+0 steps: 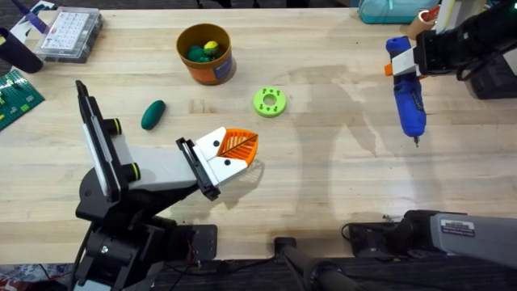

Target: Pick up the gripper from the table and insert it into the empty holder that is missing its gripper. Then pick up a screw, insert it into the mounting hole, and use the screwdriver to tighten it. Finally, clean up the table by picking up the vegetable and placing it into the bucket.

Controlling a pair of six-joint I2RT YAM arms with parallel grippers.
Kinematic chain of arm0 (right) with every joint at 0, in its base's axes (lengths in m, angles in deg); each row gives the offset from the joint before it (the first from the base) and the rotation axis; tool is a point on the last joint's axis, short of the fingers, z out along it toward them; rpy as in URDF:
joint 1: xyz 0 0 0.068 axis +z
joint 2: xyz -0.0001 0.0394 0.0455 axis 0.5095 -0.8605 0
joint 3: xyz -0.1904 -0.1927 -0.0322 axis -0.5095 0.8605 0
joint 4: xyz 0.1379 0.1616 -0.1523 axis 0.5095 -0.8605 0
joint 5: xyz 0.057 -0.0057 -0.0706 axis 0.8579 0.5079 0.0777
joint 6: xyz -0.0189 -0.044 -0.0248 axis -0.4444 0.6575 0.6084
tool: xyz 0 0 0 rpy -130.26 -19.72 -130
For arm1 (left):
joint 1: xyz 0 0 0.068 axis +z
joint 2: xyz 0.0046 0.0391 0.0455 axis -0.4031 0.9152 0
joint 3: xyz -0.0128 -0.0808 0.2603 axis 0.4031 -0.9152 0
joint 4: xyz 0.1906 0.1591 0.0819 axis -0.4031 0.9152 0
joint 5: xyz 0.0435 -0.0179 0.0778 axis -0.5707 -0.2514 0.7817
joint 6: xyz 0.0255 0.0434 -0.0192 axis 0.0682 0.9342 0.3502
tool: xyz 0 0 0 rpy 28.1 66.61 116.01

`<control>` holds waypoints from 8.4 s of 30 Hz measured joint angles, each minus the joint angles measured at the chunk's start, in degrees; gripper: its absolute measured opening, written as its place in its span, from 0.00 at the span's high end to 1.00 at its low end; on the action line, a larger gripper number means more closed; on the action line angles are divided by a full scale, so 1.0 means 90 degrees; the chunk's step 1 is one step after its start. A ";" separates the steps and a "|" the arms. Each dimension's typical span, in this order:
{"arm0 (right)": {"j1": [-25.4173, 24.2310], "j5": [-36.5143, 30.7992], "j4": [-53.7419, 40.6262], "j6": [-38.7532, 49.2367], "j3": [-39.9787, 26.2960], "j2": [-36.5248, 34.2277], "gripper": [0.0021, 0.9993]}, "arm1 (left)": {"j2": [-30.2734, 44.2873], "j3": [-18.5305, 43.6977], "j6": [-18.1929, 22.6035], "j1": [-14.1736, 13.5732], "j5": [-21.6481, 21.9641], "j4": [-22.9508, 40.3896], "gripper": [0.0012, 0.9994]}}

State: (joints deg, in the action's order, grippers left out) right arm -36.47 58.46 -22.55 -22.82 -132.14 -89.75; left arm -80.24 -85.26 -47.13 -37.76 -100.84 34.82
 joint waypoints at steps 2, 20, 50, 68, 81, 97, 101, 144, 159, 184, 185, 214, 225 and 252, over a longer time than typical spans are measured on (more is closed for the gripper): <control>0.0004 -0.0001 -0.0026 -0.0001 0.0005 -0.0006 0.93 | -0.0002 0.0001 0.0001 -0.0001 0.0000 0.0061 0.99; 0.0003 0.0085 -0.0045 0.0018 -0.0274 -0.0009 0.93 | -0.0002 0.0001 0.0001 -0.0001 0.0001 0.0104 0.99; 0.0091 0.3343 0.1767 -0.0257 -0.1052 0.2830 0.93 | -0.0002 0.0001 0.0001 -0.0001 0.0001 0.0104 0.99; 0.1454 0.4433 0.6612 -0.2189 0.1916 0.3667 0.93 | -0.0002 0.0001 0.0001 -0.0001 0.0001 0.0104 0.99; 0.3334 0.4553 0.8865 -0.3064 0.2016 0.2359 0.93 | -0.0002 0.0001 0.0001 -0.0001 0.0001 0.0104 0.99; 0.4711 0.4551 0.9799 -0.3142 0.2019 0.1705 0.93 | -0.0002 0.0001 0.0001 -0.0001 0.0001 0.0104 0.99; 0.4956 0.4546 0.9782 -0.2956 0.2019 0.1635 0.93 | -0.0002 0.0001 0.0001 -0.0001 0.0001 0.0104 0.99; 0.5286 0.5695 0.9669 -0.2328 0.2019 0.0939 0.93 | -0.0002 0.0001 0.0001 -0.0001 0.0001 0.0104 0.99; 0.5415 0.5719 0.9669 -0.2325 0.2019 0.0888 0.93 | -0.0002 0.0001 0.0001 -0.0001 0.0001 0.0104 0.99; 0.5381 0.5717 0.9734 -0.2303 0.2019 0.0599 0.93 | 0.0000 0.0001 -0.0001 -0.0001 0.0004 0.0172 0.99; 0.5379 0.5717 0.9761 -0.2308 0.2019 0.0599 0.93 | 0.0000 0.0001 -0.0001 -0.0001 0.0004 0.0160 0.99; 0.5271 0.5763 0.9811 -0.2406 0.2019 0.0599 0.93 | 0.0000 0.0001 -0.0001 -0.0001 0.0001 0.0128 0.99; 0.5273 0.5763 0.9730 -0.2433 0.2019 0.0599 0.93 | 0.0000 0.0001 -0.0001 -0.0001 0.0003 0.0152 0.99; 0.5284 0.5754 0.9510 -0.2504 0.2017 0.0599 0.93 | 0.0000 0.0001 -0.0001 -0.0001 -0.0009 0.0191 0.99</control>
State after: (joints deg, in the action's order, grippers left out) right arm 11.09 110.25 63.05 -45.36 -113.99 -84.36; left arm -80.24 -85.25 -47.14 -37.77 -100.92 36.53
